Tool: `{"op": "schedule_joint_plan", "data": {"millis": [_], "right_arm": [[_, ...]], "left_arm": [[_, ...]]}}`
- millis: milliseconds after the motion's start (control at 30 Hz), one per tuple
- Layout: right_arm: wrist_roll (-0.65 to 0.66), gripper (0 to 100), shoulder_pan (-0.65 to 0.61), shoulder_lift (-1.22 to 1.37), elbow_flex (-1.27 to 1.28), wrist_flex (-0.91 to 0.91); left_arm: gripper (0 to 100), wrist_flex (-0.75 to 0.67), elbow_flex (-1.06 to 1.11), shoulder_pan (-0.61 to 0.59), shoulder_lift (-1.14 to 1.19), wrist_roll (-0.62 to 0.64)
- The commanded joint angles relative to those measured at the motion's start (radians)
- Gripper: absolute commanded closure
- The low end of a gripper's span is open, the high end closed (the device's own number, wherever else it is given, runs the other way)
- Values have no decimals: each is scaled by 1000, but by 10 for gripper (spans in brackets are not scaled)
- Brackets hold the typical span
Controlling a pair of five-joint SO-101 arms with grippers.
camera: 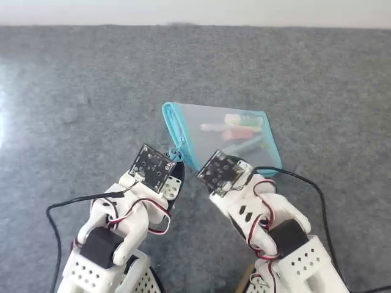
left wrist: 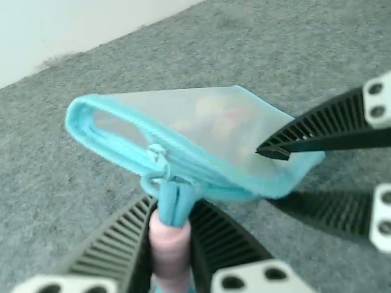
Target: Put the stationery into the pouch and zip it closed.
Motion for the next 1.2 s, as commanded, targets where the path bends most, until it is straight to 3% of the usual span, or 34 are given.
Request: {"op": "schedule_joint_plan", "data": {"millis": [0,267,333,533,767,967,1100,1167], "right_arm": [[-8,992,99,5,-106,-25],[-92,991,162,5,-281,102],[-32,991,160,2,-308,153],[129,991,5,-114,-382,372],[233,992,5,-262,-384,524],[241,992,62,-312,-393,550],[227,991,-5,-302,-416,561],[167,990,-101,-266,-410,576]], "left_arm": [[989,0,-19,54,-15,6],[989,-23,27,104,-15,-15],[989,-35,41,95,-17,-18],[988,-132,67,-95,-17,-15],[988,-264,140,-295,-17,-15],[988,-262,147,-301,-11,-15],[988,-264,156,-298,-15,-17],[988,-265,150,-272,-17,-18]]}}
